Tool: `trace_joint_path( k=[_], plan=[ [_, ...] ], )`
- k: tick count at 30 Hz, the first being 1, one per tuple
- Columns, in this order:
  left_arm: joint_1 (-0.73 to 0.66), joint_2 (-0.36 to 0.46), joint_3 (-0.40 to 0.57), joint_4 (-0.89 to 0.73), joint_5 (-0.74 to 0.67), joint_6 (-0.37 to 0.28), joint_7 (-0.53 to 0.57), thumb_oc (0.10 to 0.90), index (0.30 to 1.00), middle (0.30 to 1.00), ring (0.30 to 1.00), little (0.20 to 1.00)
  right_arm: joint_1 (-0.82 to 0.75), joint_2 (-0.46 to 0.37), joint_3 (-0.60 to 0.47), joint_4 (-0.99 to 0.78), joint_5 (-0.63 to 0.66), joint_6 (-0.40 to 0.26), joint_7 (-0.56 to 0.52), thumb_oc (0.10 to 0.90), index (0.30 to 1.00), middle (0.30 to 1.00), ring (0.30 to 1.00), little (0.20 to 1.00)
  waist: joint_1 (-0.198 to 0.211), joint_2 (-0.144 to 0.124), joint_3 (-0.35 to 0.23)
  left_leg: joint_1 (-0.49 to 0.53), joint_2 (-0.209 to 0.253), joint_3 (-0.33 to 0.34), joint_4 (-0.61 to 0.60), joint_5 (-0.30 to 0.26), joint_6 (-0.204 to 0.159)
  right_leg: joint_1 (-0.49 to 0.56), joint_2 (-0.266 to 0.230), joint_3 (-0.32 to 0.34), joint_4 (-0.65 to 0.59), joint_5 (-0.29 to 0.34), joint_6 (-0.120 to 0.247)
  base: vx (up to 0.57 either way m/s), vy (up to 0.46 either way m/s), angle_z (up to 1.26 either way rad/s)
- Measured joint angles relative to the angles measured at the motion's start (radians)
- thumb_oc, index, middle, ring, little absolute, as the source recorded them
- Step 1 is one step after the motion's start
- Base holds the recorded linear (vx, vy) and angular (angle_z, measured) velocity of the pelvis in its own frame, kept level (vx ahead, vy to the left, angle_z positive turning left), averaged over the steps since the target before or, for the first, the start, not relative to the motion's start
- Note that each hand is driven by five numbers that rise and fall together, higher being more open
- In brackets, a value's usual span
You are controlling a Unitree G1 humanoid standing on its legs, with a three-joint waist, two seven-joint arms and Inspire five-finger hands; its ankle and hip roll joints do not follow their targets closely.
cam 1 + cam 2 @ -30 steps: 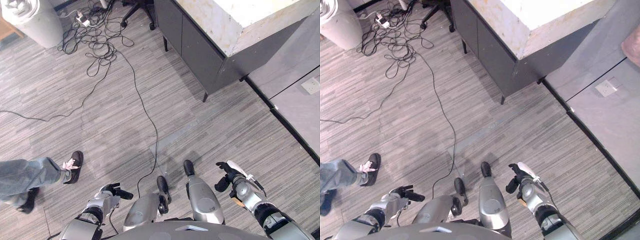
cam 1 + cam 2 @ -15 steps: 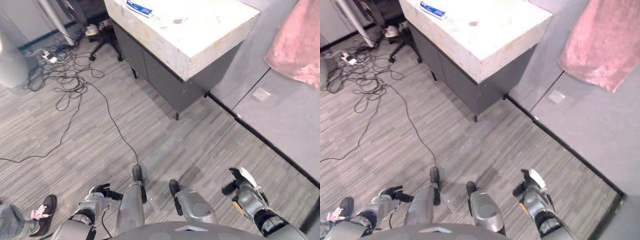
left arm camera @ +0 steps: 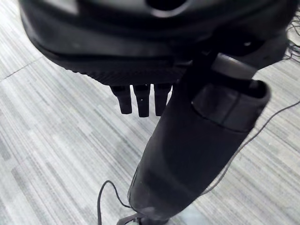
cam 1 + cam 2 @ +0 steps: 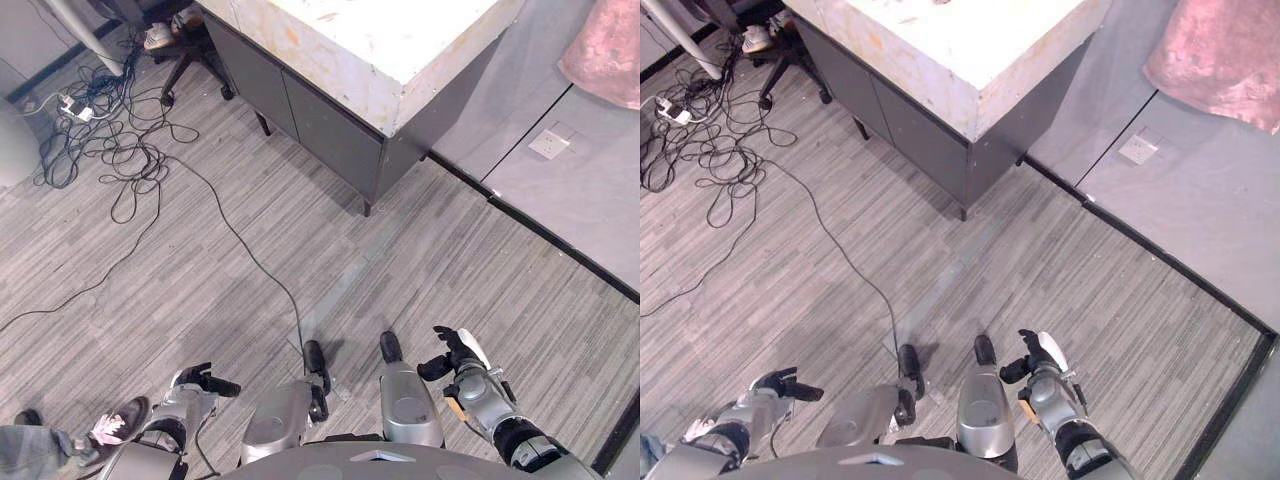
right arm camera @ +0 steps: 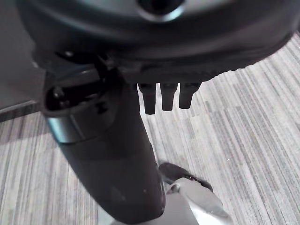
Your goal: Organize the bathroom.
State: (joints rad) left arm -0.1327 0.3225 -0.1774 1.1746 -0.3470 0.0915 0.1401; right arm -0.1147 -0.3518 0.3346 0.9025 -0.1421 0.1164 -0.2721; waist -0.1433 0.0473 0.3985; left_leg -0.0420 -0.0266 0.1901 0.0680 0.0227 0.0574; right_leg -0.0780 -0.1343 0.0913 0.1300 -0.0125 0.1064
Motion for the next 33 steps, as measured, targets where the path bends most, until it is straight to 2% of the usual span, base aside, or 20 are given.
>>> trace_joint_path(
  k=[2,3,4,5,6,8,11,12,14,15,16,17,18,20,22,24,26,27,30,33],
  plan=[
    [0.017,-0.005,0.002,-0.016,-0.001,0.006,0.001,0.800,0.900,0.900,0.900,0.900,-0.004,0.010,-0.034,0.013,-0.009,0.007,0.002,0.800,0.900,0.900,0.900,0.900,0.005,-0.012,0.003,0.019,0.007,0.022,-0.003,-0.008,-0.012,-0.012,0.028,-0.013,0.000,0.056,0.013,0.13,0.100,-0.72],
    [0.085,0.003,0.025,-0.088,-0.001,0.019,0.008,0.800,0.900,0.900,0.900,0.900,-0.055,0.027,-0.046,0.026,-0.031,0.009,0.014,0.800,0.900,0.900,0.900,0.900,0.036,-0.015,0.006,0.023,0.062,0.071,-0.003,-0.018,-0.027,-0.103,0.075,-0.077,0.064,0.143,0.047,0.21,-0.038,-2.48],
    [0.139,0.009,0.039,-0.112,0.000,0.025,0.013,0.800,0.900,0.900,0.900,0.900,-0.081,0.044,-0.038,0.002,-0.047,0.008,0.037,0.800,0.900,0.900,0.900,0.900,0.074,-0.030,0.003,0.072,0.107,0.191,-0.035,-0.033,-0.028,-0.153,0.081,-0.228,0.100,0.163,0.085,0.19,-0.067,-2.92],
    [0.143,0.004,0.049,-0.082,-0.001,0.058,0.024,0.800,0.900,0.900,0.900,0.900,-0.056,0.028,-0.012,-0.061,-0.047,0.009,0.050,0.800,0.900,0.900,0.900,0.900,0.075,-0.056,-0.006,0.096,0.096,0.237,-0.027,-0.064,-0.037,-0.172,0.052,-0.316,0.109,0.104,0.041,0.16,-0.067,-2.13],
    [0.149,0.000,0.062,-0.074,0.000,0.065,0.035,0.800,0.900,0.900,0.900,0.900,-0.042,0.005,0.013,-0.127,-0.048,0.016,0.055,0.800,0.900,0.900,0.900,0.900,0.051,-0.099,-0.013,0.100,0.083,0.255,0.004,-0.095,-0.029,-0.187,0.007,-0.369,0.149,0.069,0.045,0.09,-0.118,-0.96],
    [0.141,0.002,0.075,-0.100,-0.001,0.056,0.043,0.800,0.900,0.900,0.900,0.900,-0.025,-0.010,0.006,-0.138,-0.047,0.031,0.068,0.800,0.900,0.900,0.900,0.900,0.061,-0.128,-0.022,0.101,0.081,0.312,0.036,-0.121,-0.030,-0.204,-0.065,-0.525,0.181,0.019,-0.002,0.11,-0.098,-0.55],
    [0.132,-0.001,0.107,-0.124,0.001,0.018,0.038,0.800,0.900,0.900,0.900,0.900,0.034,-0.016,-0.009,-0.115,-0.038,0.057,0.066,0.800,0.900,0.900,0.900,0.900,0.053,-0.106,-0.053,0.084,0.120,0.254,0.141,-0.132,-0.164,-0.139,0.056,-0.369,0.153,-0.031,-0.073,0.04,0.032,-0.07],
    [0.112,0.006,0.120,-0.110,0.001,0.016,0.038,0.800,0.900,0.900,0.900,0.900,0.045,-0.010,-0.009,-0.092,-0.039,0.055,0.066,0.800,0.900,0.900,0.900,0.900,0.055,-0.126,-0.061,0.027,0.127,0.168,0.291,-0.144,-0.186,-0.117,0.062,-0.346,0.133,-0.025,-0.176,0.08,0.114,0.04],
    [0.073,-0.005,0.115,-0.076,-0.010,0.026,0.044,0.800,0.900,0.900,0.900,0.900,0.043,-0.033,0.004,-0.070,-0.038,0.083,0.067,0.800,0.900,0.900,0.900,0.900,0.081,-0.107,-0.069,-0.147,0.144,-0.016,0.618,-0.111,-0.166,-0.093,0.060,-0.281,0.122,-0.016,-0.234,0.10,0.203,-0.75],
    [0.085,-0.025,0.115,-0.075,-0.012,0.026,0.046,0.800,0.900,0.900,0.900,0.900,0.037,-0.063,0.018,-0.082,-0.038,0.089,0.065,0.800,0.900,0.900,0.900,0.900,0.085,-0.076,-0.086,-0.187,0.156,-0.061,0.639,-0.130,-0.175,-0.083,0.079,-0.246,0.098,-0.005,-0.220,0.10,0.242,-0.99],
    [0.085,-0.025,0.115,-0.075,-0.012,0.026,0.046,0.800,0.900,0.900,0.900,0.900,0.037,-0.063,0.018,-0.082,-0.038,0.089,0.065,0.800,0.900,0.900,0.900,0.900,0.085,-0.076,-0.086,-0.187,0.156,-0.061,0.639,-0.130,-0.175,-0.083,0.079,-0.246,0.098,-0.005,-0.220,0.13,0.534,-1.11],
    [0.074,-0.057,0.105,-0.070,-0.045,0.040,0.070,0.800,0.900,0.900,0.900,0.900,0.019,-0.092,0.030,-0.046,-0.037,0.086,0.046,0.800,0.900,0.900,0.900,0.900,0.047,-0.016,-0.118,-0.159,0.216,-0.091,0.288,-0.087,-0.158,-0.018,0.123,-0.203,0.028,0.008,-0.192,0.07,0.362,-0.73],
    [0.063,-0.060,0.100,-0.051,-0.045,0.033,0.070,0.800,0.900,0.900,0.900,0.900,0.011,-0.089,0.033,-0.025,-0.036,0.082,0.040,0.800,0.900,0.900,0.900,0.900,0.048,-0.010,-0.122,-0.126,0.229,-0.092,0.147,-0.056,-0.154,0.000,0.136,-0.190,0.018,0.009,-0.192,0.07,0.533,-0.92],
    [0.034,-0.060,0.076,-0.048,-0.047,0.001,0.074,0.800,0.900,0.900,0.900,0.900,-0.001,-0.081,0.030,0.013,0.008,0.066,0.008,0.800,0.900,0.900,0.900,0.900,0.063,-0.003,-0.128,-0.095,0.224,-0.229,-0.084,0.001,-0.168,0.014,0.164,-0.130,0.004,0.000,-0.180,0.00,0.351,-0.80],
    [-0.003,-0.059,0.073,-0.068,-0.045,0.014,0.079,0.800,0.900,0.900,0.900,0.900,-0.028,-0.071,0.034,0.035,0.045,0.056,-0.030,0.800,0.900,0.900,0.900,0.900,0.078,-0.009,-0.125,-0.128,0.190,-0.265,-0.007,0.034,-0.140,0.013,0.172,-0.070,0.003,0.000,-0.170,0.09,0.431,-1.02],
    [-0.022,-0.069,0.069,-0.050,-0.044,0.021,0.077,0.800,0.900,0.900,0.900,0.900,-0.035,-0.072,0.036,0.044,0.051,0.054,-0.051,0.800,0.900,0.900,0.900,0.900,0.072,-0.016,-0.119,-0.112,0.147,-0.214,0.039,0.036,-0.132,0.028,0.162,-0.035,0.004,-0.005,-0.170,0.08,0.363,-0.76],
    [-0.024,-0.070,0.068,-0.050,-0.046,0.010,0.077,0.800,0.900,0.900,0.900,0.900,-0.026,-0.081,0.024,0.042,0.050,0.052,-0.053,0.800,0.900,0.900,0.900,0.900,0.049,0.005,-0.118,-0.047,0.127,-0.184,-0.002,0.058,-0.104,0.034,0.175,-0.002,0.010,-0.011,-0.151,0.02,0.361,-0.43],
    [-0.024,-0.071,0.067,-0.053,-0.050,0.005,0.077,0.800,0.900,0.900,0.900,0.900,-0.028,-0.089,0.008,0.023,0.049,0.053,-0.054,0.800,0.900,0.900,0.900,0.900,0.059,0.022,-0.110,-0.004,0.137,-0.175,-0.041,0.054,-0.058,0.016,0.176,0.000,0.037,-0.031,-0.129,-0.02,0.243,-0.36],
    [-0.037,-0.055,0.073,-0.075,-0.077,0.006,0.081,0.800,0.900,0.900,0.900,0.900,-0.021,-0.088,-0.001,-0.025,0.048,0.054,-0.059,0.800,0.900,0.900,0.900,0.900,0.078,-0.002,-0.082,0.011,0.065,-0.119,-0.070,0.044,-0.022,-0.042,0.097,0.019,0.103,-0.078,-0.098,0.02,0.219,-0.42],
    [-0.030,-0.047,0.075,-0.072,-0.078,0.021,0.084,0.800,0.900,0.900,0.900,0.900,-0.019,-0.067,-0.011,-0.028,0.048,0.051,-0.058,0.800,0.900,0.900,0.900,0.900,0.109,0.016,-0.069,0.034,0.029,-0.054,-0.063,0.022,0.029,-0.038,-0.062,-0.130,0.089,-0.092,-0.079,0.03,0.177,-0.58]
  ],
)
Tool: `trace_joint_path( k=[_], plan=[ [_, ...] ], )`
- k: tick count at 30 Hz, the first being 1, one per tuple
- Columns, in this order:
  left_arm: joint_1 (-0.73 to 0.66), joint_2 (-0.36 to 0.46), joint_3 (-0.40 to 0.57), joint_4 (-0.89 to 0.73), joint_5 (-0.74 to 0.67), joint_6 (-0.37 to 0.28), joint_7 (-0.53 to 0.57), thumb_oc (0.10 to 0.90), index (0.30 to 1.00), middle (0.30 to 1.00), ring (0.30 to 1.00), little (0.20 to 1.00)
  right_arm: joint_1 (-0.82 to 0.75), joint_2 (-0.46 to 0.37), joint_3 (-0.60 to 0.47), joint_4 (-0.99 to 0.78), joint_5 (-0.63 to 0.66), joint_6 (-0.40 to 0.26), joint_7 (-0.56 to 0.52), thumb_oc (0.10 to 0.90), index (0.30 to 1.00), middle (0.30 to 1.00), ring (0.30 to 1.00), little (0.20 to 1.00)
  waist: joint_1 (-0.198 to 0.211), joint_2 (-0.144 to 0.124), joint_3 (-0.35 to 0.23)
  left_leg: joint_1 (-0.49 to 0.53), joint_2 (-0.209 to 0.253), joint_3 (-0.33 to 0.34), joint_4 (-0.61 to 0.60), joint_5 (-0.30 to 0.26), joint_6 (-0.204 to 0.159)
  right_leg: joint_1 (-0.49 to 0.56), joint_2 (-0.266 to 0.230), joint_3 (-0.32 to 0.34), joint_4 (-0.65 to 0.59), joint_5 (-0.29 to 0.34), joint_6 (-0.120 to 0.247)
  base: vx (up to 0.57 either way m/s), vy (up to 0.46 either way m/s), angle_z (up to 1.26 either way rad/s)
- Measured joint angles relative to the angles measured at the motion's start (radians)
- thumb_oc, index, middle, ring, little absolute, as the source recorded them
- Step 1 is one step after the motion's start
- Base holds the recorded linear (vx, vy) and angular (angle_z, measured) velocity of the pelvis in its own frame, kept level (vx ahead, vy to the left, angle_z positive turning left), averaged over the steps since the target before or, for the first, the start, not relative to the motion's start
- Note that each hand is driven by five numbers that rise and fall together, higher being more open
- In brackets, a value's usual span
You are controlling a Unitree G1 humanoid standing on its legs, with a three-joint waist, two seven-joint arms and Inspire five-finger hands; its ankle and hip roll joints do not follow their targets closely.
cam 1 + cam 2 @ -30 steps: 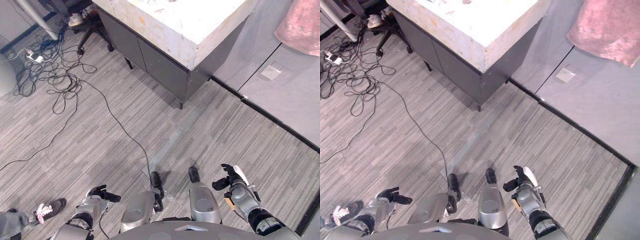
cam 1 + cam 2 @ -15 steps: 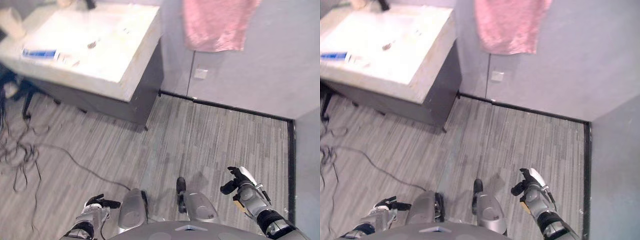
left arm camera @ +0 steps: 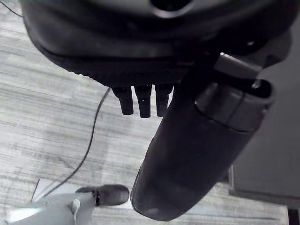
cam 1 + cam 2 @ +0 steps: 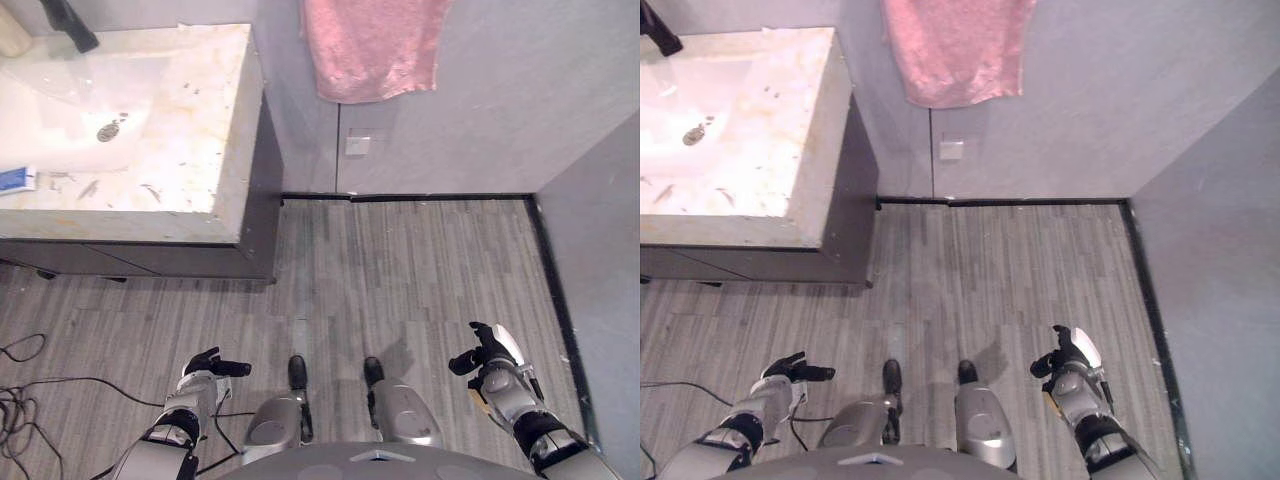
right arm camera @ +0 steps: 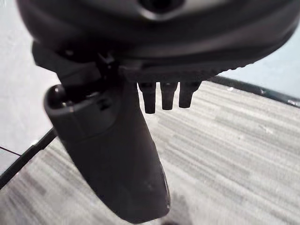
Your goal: Organize the bathroom.
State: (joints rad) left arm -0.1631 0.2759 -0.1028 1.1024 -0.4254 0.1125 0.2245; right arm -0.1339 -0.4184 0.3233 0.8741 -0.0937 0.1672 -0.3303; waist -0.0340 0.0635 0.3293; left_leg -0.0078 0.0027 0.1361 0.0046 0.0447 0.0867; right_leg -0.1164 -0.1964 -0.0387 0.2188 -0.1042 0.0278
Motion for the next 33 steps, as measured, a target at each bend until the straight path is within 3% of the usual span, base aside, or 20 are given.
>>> trace_joint_path(
  k=[1,2,3,5,7,8,13,16,17,18,20,22,23,24,26,27,29,30,31,33],
  plan=[
    [0.027,0.009,0.004,-0.012,0.001,0.003,0.008,0.800,0.900,0.900,0.900,0.900,0.013,0.010,0.000,-0.017,-0.004,-0.001,0.009,0.800,0.900,0.900,0.900,0.900,0.010,-0.002,0.002,0.009,-0.014,0.047,0.006,-0.011,0.016,-0.005,-0.063,-0.085,-0.013,0.041,0.043,0.02,0.153,-1.65],
    [0.111,0.041,0.051,-0.048,0.005,-0.004,0.030,0.800,0.900,0.900,0.900,0.900,-0.002,0.063,0.001,-0.046,-0.018,0.001,0.042,0.800,0.900,0.900,0.900,0.900,0.061,-0.030,0.013,0.066,-0.013,0.145,-0.005,-0.037,0.019,-0.018,-0.120,-0.271,-0.007,0.168,0.087,0.02,0.047,-1.46],
    [0.111,0.041,0.051,-0.048,0.005,-0.004,0.030,0.800,0.900,0.900,0.900,0.900,-0.002,0.063,0.001,-0.046,-0.018,0.001,0.042,0.800,0.900,0.900,0.900,0.900,0.061,-0.030,0.013,0.066,-0.013,0.145,-0.005,-0.037,0.019,-0.018,-0.120,-0.271,-0.007,0.168,0.087,0.05,0.044,-1.25],
    [0.177,0.044,0.113,-0.058,0.005,-0.001,0.042,0.800,0.900,0.900,0.900,0.900,0.031,0.073,0.008,-0.096,-0.018,0.008,0.071,0.800,0.900,0.900,0.900,0.900,0.032,-0.026,0.006,0.101,0.010,0.133,-0.047,-0.054,-0.017,0.014,-0.023,-0.248,0.024,0.123,0.106,0.06,-0.033,0.02],
    [0.180,0.050,0.130,-0.069,0.005,0.010,0.042,0.800,0.900,0.900,0.900,0.900,0.045,0.066,0.006,-0.091,-0.018,0.020,0.077,0.800,0.900,0.900,0.900,0.900,0.030,-0.033,0.001,0.091,0.022,0.107,-0.046,-0.039,-0.029,0.030,0.053,-0.182,0.022,0.036,0.066,0.03,-0.083,0.40],
    [0.170,0.062,0.127,-0.066,0.005,0.029,0.039,0.800,0.900,0.900,0.900,0.900,0.060,0.060,0.002,-0.048,-0.018,0.020,0.075,0.800,0.900,0.900,0.900,0.900,0.028,-0.050,-0.027,0.062,0.031,0.062,-0.043,-0.028,-0.053,0.071,0.097,-0.165,-0.064,0.035,0.013,0.01,-0.069,0.62],
    [0.139,0.039,0.107,-0.052,0.004,0.040,0.035,0.800,0.900,0.900,0.900,0.900,0.038,0.021,0.002,-0.026,-0.018,0.016,0.060,0.800,0.900,0.900,0.900,0.900,0.030,-0.060,-0.043,0.002,0.045,-0.001,0.048,-0.018,-0.044,0.089,0.130,-0.177,-0.099,0.054,-0.005,-0.01,0.013,0.20],
    [0.119,0.014,0.105,-0.043,0.001,0.039,0.035,0.800,0.900,0.900,0.900,0.900,0.008,0.018,0.010,-0.026,-0.018,0.019,0.059,0.800,0.900,0.900,0.900,0.900,0.033,-0.074,-0.047,-0.062,0.037,-0.123,0.201,-0.022,-0.054,0.085,0.104,-0.148,-0.082,0.051,-0.016,-0.01,0.155,-0.18],
    [0.119,0.007,0.105,-0.042,0.000,0.040,0.035,0.800,0.900,0.900,0.900,0.900,0.001,0.016,0.019,-0.029,-0.018,0.020,0.059,0.800,0.900,0.900,0.900,0.900,0.029,-0.073,-0.050,-0.065,0.039,-0.132,0.222,-0.033,-0.097,0.086,0.091,-0.150,-0.072,0.054,-0.030,-0.01,0.267,-0.25],
    [0.112,0.005,0.097,-0.031,-0.001,0.041,0.035,0.800,0.900,0.900,0.900,0.900,0.001,0.010,0.022,-0.039,-0.018,0.019,0.059,0.800,0.900,0.900,0.900,0.900,0.016,-0.068,-0.055,-0.076,0.063,-0.124,0.274,-0.063,-0.131,0.086,0.088,-0.158,-0.076,0.065,-0.055,-0.01,0.376,0.02],
    [0.064,0.006,0.098,0.030,-0.005,0.040,0.037,0.800,0.900,0.900,0.900,0.900,0.016,-0.001,0.020,-0.027,-0.018,0.001,0.055,0.800,0.900,0.900,0.900,0.900,-0.014,-0.058,-0.076,-0.084,0.219,-0.079,0.290,-0.067,-0.179,0.091,0.085,-0.196,-0.082,0.069,-0.068,-0.02,0.419,0.42],
    [0.033,0.005,0.085,0.037,-0.005,0.038,0.038,0.800,0.900,0.900,0.900,0.900,0.032,-0.010,0.018,0.000,-0.016,0.000,0.047,0.800,0.900,0.900,0.900,0.900,-0.030,-0.047,-0.082,-0.069,0.317,-0.058,0.240,-0.036,-0.226,0.092,0.071,-0.216,-0.078,0.067,-0.064,-0.02,0.434,0.43],
    [0.033,0.005,0.085,0.037,-0.005,0.038,0.038,0.800,0.900,0.900,0.900,0.900,0.032,-0.010,0.018,0.000,-0.016,0.000,0.047,0.800,0.900,0.900,0.900,0.900,-0.030,-0.047,-0.082,-0.069,0.317,-0.058,0.240,-0.036,-0.226,0.092,0.071,-0.216,-0.078,0.067,-0.064,-0.01,0.191,0.26],
    [0.012,0.001,0.059,0.040,-0.005,0.028,0.043,0.800,0.900,0.900,0.900,0.900,0.032,-0.016,0.021,0.037,-0.016,0.001,0.035,0.800,0.900,0.900,0.900,0.900,-0.027,-0.044,-0.082,-0.066,0.342,-0.108,0.233,-0.024,-0.243,0.068,0.050,-0.211,-0.046,0.063,-0.028,-0.03,0.256,0.18],
    [0.012,-0.027,0.049,0.029,-0.005,0.020,0.057,0.800,0.900,0.900,0.900,0.900,0.043,-0.041,0.020,0.054,-0.015,-0.001,0.034,0.800,0.900,0.900,0.900,0.900,-0.029,-0.025,-0.082,-0.017,0.309,-0.136,0.215,0.005,-0.215,0.018,-0.010,-0.180,0.038,0.046,0.028,-0.07,0.681,0.12],
    [0.003,-0.038,0.031,0.028,-0.005,0.025,0.066,0.800,0.900,0.900,0.900,0.900,0.044,-0.043,-0.001,0.052,-0.013,0.002,0.022,0.800,0.900,0.900,0.900,0.900,-0.035,-0.025,-0.079,-0.019,0.276,-0.034,0.226,-0.107,-0.232,-0.001,-0.071,-0.179,0.065,0.065,0.065,-0.06,0.640,0.14],
    [-0.008,-0.035,-0.006,0.029,-0.005,0.029,0.070,0.800,0.900,0.900,0.900,0.900,0.051,-0.030,-0.003,0.037,0.002,0.003,0.013,0.800,0.900,0.900,0.900,0.900,-0.039,-0.067,-0.063,-0.021,0.198,-0.001,0.225,-0.127,-0.231,0.014,-0.146,-0.152,0.027,0.116,0.092,-0.02,0.308,0.32],
    [-0.022,-0.031,-0.008,0.025,-0.005,0.027,0.073,0.800,0.900,0.900,0.900,0.900,0.054,-0.016,0.002,0.026,0.002,0.002,0.014,0.800,0.900,0.900,0.900,0.900,-0.038,-0.085,-0.053,-0.034,0.157,0.000,0.247,-0.139,-0.208,0.034,-0.178,-0.135,-0.017,0.155,0.069,0.01,0.310,0.37],
    [-0.023,-0.017,-0.011,0.025,-0.005,0.030,0.085,0.800,0.900,0.900,0.900,0.900,0.055,0.019,0.002,0.022,0.002,-0.001,0.014,0.800,0.900,0.900,0.900,0.900,-0.032,-0.094,-0.053,-0.074,0.129,0.004,0.321,-0.203,-0.178,0.055,-0.194,-0.107,-0.079,0.218,0.008,0.02,0.362,0.21],
    [-0.019,0.006,-0.009,0.026,-0.004,0.042,0.098,0.800,0.900,0.900,0.900,0.900,0.058,0.069,0.000,0.018,0.001,0.001,0.016,0.800,0.900,0.900,0.900,0.900,-0.005,-0.104,-0.048,-0.103,0.111,0.018,0.396,-0.258,-0.160,0.047,-0.210,-0.109,-0.106,0.317,-0.010,0.02,0.243,-0.20]
  ],
)
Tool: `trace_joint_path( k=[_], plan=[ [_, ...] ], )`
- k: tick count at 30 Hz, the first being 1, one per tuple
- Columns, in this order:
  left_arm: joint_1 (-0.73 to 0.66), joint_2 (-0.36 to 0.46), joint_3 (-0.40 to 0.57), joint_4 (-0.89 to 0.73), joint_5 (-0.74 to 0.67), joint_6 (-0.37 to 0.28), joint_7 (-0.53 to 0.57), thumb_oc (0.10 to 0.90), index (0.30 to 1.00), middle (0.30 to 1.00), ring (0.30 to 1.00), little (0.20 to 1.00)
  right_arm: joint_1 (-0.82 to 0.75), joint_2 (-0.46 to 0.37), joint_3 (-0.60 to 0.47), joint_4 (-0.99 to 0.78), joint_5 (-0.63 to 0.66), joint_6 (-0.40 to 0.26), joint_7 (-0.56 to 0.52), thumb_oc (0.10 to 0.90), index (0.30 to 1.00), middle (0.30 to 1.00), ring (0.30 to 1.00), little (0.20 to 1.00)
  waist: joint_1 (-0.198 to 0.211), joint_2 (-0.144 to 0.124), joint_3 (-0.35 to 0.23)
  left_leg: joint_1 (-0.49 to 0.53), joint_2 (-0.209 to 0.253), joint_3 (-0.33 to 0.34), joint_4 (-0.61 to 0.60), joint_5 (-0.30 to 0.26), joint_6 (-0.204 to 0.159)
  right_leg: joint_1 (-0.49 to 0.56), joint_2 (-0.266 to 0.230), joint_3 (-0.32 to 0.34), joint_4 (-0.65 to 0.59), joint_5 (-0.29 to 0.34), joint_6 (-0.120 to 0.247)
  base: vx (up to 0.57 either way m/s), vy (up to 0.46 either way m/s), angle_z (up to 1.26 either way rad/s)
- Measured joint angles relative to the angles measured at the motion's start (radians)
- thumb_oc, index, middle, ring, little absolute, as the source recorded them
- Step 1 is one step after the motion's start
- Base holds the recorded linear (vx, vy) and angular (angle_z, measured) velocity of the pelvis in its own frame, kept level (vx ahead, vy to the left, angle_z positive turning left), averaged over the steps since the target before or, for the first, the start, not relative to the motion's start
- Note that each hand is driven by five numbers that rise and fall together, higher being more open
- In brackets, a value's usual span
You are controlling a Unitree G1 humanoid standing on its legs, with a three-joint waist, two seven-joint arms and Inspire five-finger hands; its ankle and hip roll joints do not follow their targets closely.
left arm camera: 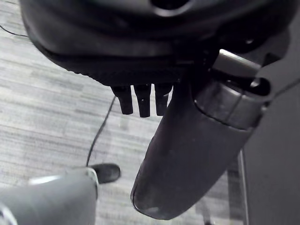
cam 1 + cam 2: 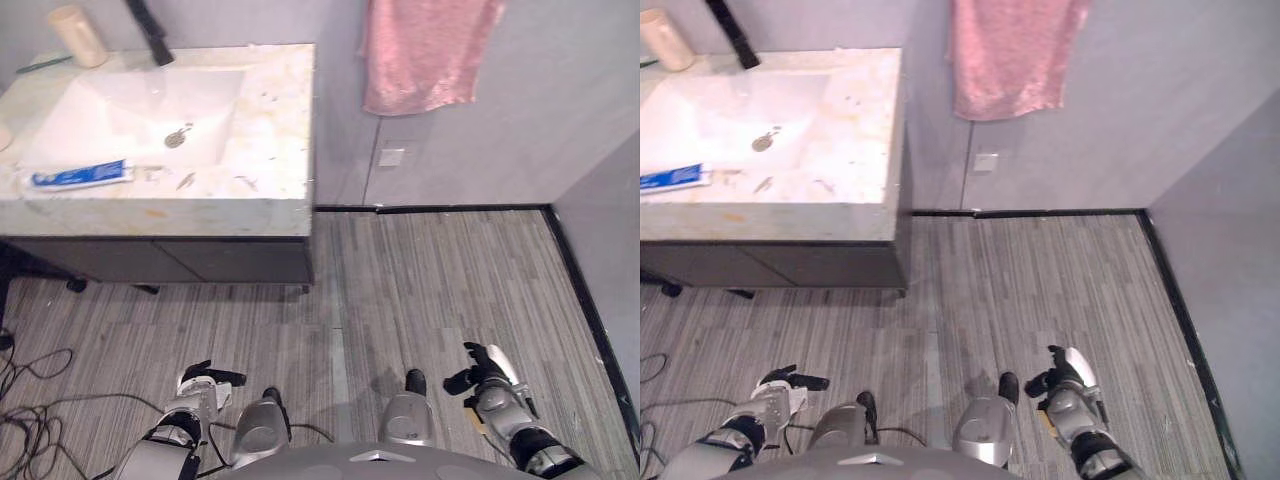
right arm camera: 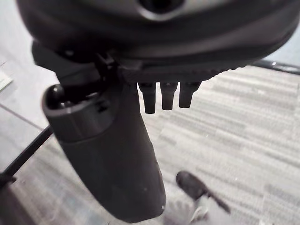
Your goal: Organize the bathroom.
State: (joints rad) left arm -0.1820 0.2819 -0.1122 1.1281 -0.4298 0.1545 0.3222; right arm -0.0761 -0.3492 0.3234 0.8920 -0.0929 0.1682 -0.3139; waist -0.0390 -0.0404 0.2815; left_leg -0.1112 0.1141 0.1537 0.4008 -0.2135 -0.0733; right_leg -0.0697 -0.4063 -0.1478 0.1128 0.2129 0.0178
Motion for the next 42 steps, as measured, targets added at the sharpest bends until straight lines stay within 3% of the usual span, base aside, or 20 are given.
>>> trace_joint_path(
  k=[4,5,6,7,8,9,10,11,15,22,24,26,27,28,31,32,33,36,37,42],
  plan=[
    [0.108,0.041,0.042,-0.019,0.006,0.009,0.012,0.800,0.900,0.900,0.900,0.900,-0.027,0.069,0.015,-0.060,-0.021,-0.004,0.034,0.800,0.900,0.900,0.900,0.900,0.041,-0.022,0.013,0.026,0.008,0.119,0.024,-0.033,0.055,-0.065,-0.004,-0.144,-0.046,0.294,0.001,0.02,0.143,-0.82],
    [0.153,0.037,0.091,-0.026,0.009,0.013,0.023,0.800,0.900,0.900,0.900,0.900,-0.027,0.069,0.021,-0.089,-0.021,-0.002,0.051,0.800,0.900,0.900,0.900,0.900,0.044,-0.002,0.020,0.048,0.035,0.157,-0.010,-0.023,0.083,-0.075,0.041,-0.175,0.023,0.175,0.037,0.04,0.088,-0.80],
    [0.169,0.038,0.100,-0.035,0.009,0.016,0.025,0.800,0.900,0.900,0.900,0.900,-0.017,0.066,0.022,-0.085,-0.020,0.005,0.060,0.800,0.900,0.900,0.900,0.900,0.044,0.010,0.013,0.050,0.050,0.140,-0.045,-0.020,0.075,-0.102,0.116,-0.114,0.136,-0.006,0.075,0.08,0.060,-0.34],
    [0.175,0.045,0.100,-0.043,0.009,0.016,0.026,0.800,0.900,0.900,0.900,0.900,-0.013,0.066,0.023,-0.081,-0.020,0.021,0.066,0.800,0.900,0.900,0.900,0.900,0.041,0.008,0.001,0.052,0.050,0.131,-0.082,0.002,0.067,-0.111,0.178,-0.087,0.199,-0.094,0.094,0.07,0.035,0.08],
    [0.175,0.053,0.103,-0.044,0.009,0.020,0.026,0.800,0.900,0.900,0.900,0.900,-0.009,0.061,0.023,-0.079,-0.019,0.023,0.065,0.800,0.900,0.900,0.900,0.900,0.035,0.000,-0.002,0.055,0.037,0.106,-0.131,0.046,0.071,-0.111,0.237,-0.072,0.242,-0.164,0.096,0.06,-0.029,0.30],
    [0.162,0.057,0.115,-0.035,0.008,0.029,0.027,0.800,0.900,0.900,0.900,0.900,-0.007,0.045,0.023,-0.069,-0.019,0.022,0.062,0.800,0.900,0.900,0.900,0.900,0.029,-0.011,-0.007,0.065,0.015,0.081,-0.220,0.104,0.083,-0.102,0.333,-0.032,0.244,-0.270,0.047,0.04,-0.060,0.50],
    [0.154,0.051,0.117,-0.035,0.008,0.029,0.027,0.800,0.900,0.900,0.900,0.900,-0.006,0.028,0.021,-0.051,-0.019,0.021,0.059,0.800,0.900,0.900,0.900,0.900,0.021,-0.020,-0.011,0.080,-0.016,0.082,-0.273,0.141,0.081,-0.064,0.340,-0.087,0.165,-0.273,0.027,0.05,-0.063,0.58],
    [0.150,0.042,0.117,-0.036,0.008,0.025,0.026,0.800,0.900,0.900,0.900,0.900,-0.007,0.008,0.020,-0.015,-0.019,0.022,0.057,0.800,0.900,0.900,0.900,0.900,0.019,-0.052,-0.022,0.104,-0.069,0.086,-0.313,0.164,0.082,-0.005,0.327,-0.110,0.048,-0.264,0.007,0.03,-0.027,0.41],
    [0.146,0.003,0.118,-0.056,0.008,0.022,0.020,0.800,0.900,0.900,0.900,0.900,-0.015,-0.035,0.021,0.011,-0.019,0.004,0.041,0.800,0.900,0.900,0.900,0.900,0.012,0.018,-0.035,0.120,-0.072,0.068,-0.332,0.211,0.069,0.062,0.346,-0.101,-0.065,-0.217,0.021,0.04,-0.008,-0.02],
    [0.144,-0.009,0.119,-0.057,-0.002,0.019,0.023,0.800,0.900,0.900,0.900,0.900,0.044,-0.036,0.021,-0.044,-0.020,0.002,0.045,0.800,0.900,0.900,0.900,0.900,0.000,0.042,-0.068,0.135,-0.068,0.065,-0.333,0.218,0.064,0.102,0.357,-0.102,-0.109,-0.213,0.023,0.05,-0.017,0.00],
    [0.144,-0.007,0.131,-0.037,-0.003,0.009,0.024,0.800,0.900,0.900,0.900,0.900,0.042,-0.030,0.022,-0.044,-0.020,0.004,0.049,0.800,0.900,0.900,0.900,0.900,0.007,0.030,-0.073,0.094,-0.059,0.044,-0.241,0.206,0.031,0.093,0.361,-0.095,-0.100,-0.231,0.010,0.00,-0.020,0.02],
    [0.141,-0.004,0.150,-0.018,-0.003,-0.006,0.025,0.800,0.900,0.900,0.900,0.900,0.016,-0.019,0.033,-0.031,-0.020,0.004,0.059,0.800,0.900,0.900,0.900,0.900,0.019,-0.003,-0.070,-0.047,-0.066,-0.056,0.037,0.212,-0.025,0.063,0.337,-0.069,-0.058,-0.246,-0.011,0.05,0.064,-0.24],
    [0.144,-0.007,0.151,-0.013,-0.006,0.002,0.027,0.800,0.900,0.900,0.900,0.900,0.003,-0.019,0.046,-0.030,-0.021,0.005,0.064,0.800,0.900,0.900,0.900,0.900,0.032,-0.013,-0.071,-0.095,-0.074,-0.112,0.139,0.218,-0.020,0.063,0.330,-0.044,-0.044,-0.247,-0.012,0.13,0.223,-0.82],
    [0.185,-0.014,0.151,-0.004,-0.015,0.012,0.036,0.800,0.900,0.900,0.900,0.900,-0.016,-0.019,0.079,-0.033,-0.021,0.005,0.068,0.800,0.900,0.900,0.900,0.900,0.037,-0.007,-0.074,-0.121,-0.033,-0.196,0.192,0.186,0.008,0.080,0.348,-0.031,-0.049,-0.246,-0.011,0.14,0.275,-0.82],
    [0.184,-0.015,0.147,0.023,-0.031,0.022,0.034,0.800,0.900,0.900,0.900,0.900,-0.012,-0.013,0.078,-0.019,-0.020,-0.007,0.067,0.800,0.900,0.900,0.900,0.900,0.024,0.021,-0.092,-0.054,0.123,-0.141,-0.118,0.217,-0.015,0.085,0.374,-0.039,-0.046,-0.255,-0.002,0.09,0.228,-0.23],
    [0.184,-0.015,0.147,0.023,-0.031,0.022,0.034,0.800,0.900,0.900,0.900,0.900,-0.012,-0.013,0.078,-0.019,-0.020,-0.007,0.067,0.800,0.900,0.900,0.900,0.900,0.024,0.021,-0.092,-0.054,0.123,-0.141,-0.118,0.217,-0.015,0.085,0.374,-0.039,-0.046,-0.255,-0.002,0.03,0.244,0.29],
    [0.162,-0.020,0.126,0.032,-0.030,0.020,0.019,0.800,0.900,0.900,0.900,0.900,0.004,-0.020,0.078,0.013,-0.019,0.001,0.065,0.800,0.900,0.900,0.900,0.900,0.012,0.030,-0.092,0.001,0.149,-0.173,-0.287,0.268,-0.030,0.084,0.371,-0.043,-0.037,-0.258,0.005,0.03,0.324,0.28],
    [0.144,-0.040,0.105,0.019,-0.027,0.022,0.006,0.800,0.900,0.900,0.900,0.900,0.026,-0.039,0.073,0.013,-0.019,0.000,0.058,0.800,0.900,0.900,0.900,0.900,0.012,0.047,-0.086,0.033,0.131,-0.120,-0.276,0.272,-0.023,0.047,0.341,-0.048,0.010,-0.251,0.016,0.03,0.332,0.11],
    [0.135,-0.049,0.063,0.019,-0.027,0.025,-0.003,0.800,0.900,0.900,0.900,0.900,0.045,-0.045,0.058,0.018,-0.018,0.000,0.041,0.800,0.900,0.900,0.900,0.900,-0.013,0.061,-0.076,0.074,0.091,-0.080,-0.322,0.267,-0.026,0.046,0.311,-0.061,0.040,-0.250,0.023,0.04,0.273,0.38],
    [0.122,-0.023,0.041,-0.040,-0.024,0.022,-0.004,0.800,0.900,0.900,0.900,0.900,0.073,0.010,0.048,0.008,-0.017,-0.008,0.040,0.800,0.900,0.900,0.900,0.900,0.010,0.011,-0.062,0.097,-0.037,-0.048,-0.329,0.250,0.003,0.056,0.192,-0.013,0.017,-0.217,0.035,0.05,0.184,0.05]
  ],
)
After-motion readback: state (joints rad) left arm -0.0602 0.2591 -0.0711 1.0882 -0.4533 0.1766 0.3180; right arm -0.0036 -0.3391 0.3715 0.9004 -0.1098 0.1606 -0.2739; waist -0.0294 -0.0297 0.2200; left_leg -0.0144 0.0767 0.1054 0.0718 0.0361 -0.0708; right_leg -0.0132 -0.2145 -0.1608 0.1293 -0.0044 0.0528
